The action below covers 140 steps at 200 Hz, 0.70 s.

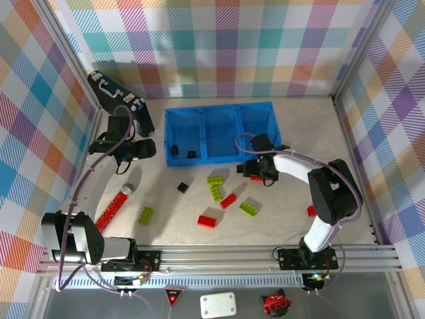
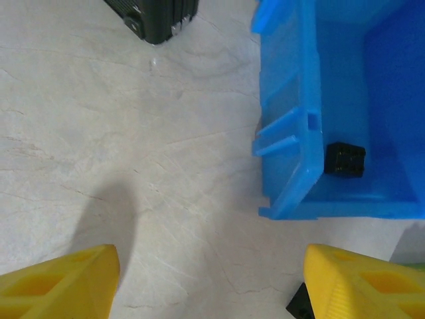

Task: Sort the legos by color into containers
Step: Pick up the lego from the center of the table.

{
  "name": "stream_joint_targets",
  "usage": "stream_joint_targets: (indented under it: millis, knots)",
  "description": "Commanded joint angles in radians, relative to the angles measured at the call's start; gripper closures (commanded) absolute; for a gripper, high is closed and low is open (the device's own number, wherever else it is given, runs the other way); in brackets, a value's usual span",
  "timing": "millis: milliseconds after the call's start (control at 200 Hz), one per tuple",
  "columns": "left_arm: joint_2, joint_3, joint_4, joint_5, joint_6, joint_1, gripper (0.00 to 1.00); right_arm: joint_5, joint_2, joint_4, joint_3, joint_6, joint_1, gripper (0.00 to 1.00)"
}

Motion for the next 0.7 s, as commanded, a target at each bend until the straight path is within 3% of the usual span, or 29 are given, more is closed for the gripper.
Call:
stream_joint_targets:
  millis: [0, 305, 695]
  knots:
    - [-0.029, -0.012, 0.034, 0.042, -0.002, 0.035, 0.27, 0.011, 0.008, 0.017, 0.005, 0.018, 0.005, 0.21]
    - [-0.033, -0.023, 0.058, 0.076, -0.013, 0.053, 0.25, 0.019, 0.009, 0.005, -0.001, 0.002, 0.005, 0.29]
    - [-0.035, -0.024, 0.057, 0.081, -0.015, 0.054, 0.24, 0.014, 0.024, -0.010, 0.011, -0.015, 0.005, 0.28]
